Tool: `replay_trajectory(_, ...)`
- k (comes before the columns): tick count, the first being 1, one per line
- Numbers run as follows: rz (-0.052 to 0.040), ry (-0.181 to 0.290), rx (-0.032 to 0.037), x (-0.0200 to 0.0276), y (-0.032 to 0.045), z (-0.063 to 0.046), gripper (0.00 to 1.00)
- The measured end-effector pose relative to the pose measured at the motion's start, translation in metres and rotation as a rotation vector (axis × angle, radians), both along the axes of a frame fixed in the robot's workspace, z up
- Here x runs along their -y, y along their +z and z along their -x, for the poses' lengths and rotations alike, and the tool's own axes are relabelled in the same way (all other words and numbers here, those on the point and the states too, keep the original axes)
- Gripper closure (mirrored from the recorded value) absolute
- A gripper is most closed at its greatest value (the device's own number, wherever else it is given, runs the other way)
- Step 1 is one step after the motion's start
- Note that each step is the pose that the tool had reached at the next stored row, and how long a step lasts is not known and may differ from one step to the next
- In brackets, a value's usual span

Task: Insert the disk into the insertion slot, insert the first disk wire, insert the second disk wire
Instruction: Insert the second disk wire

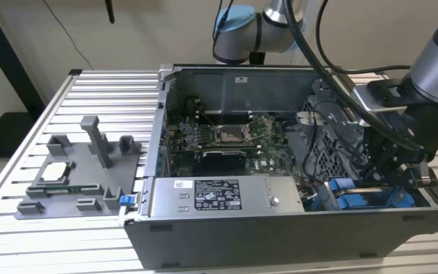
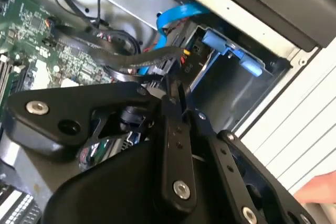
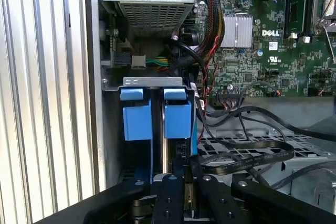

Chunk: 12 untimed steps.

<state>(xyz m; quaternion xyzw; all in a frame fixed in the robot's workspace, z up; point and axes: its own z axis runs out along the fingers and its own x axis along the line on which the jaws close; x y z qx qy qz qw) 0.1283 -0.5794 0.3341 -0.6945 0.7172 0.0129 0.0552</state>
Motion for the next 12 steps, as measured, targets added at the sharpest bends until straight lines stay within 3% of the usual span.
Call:
replay_trajectory(4,-0.0020,-0.001,0.0000,-0.0001,-0.0016,0.000,1.00)
replay_trajectory(5,-0.0025,-0.001,0.0001,-0.0001,-0.0012,0.000,0.00)
replay_trajectory(12,-0.0014,-0.003,-0.0002,0.0000,0.0299,0.001,0.00)
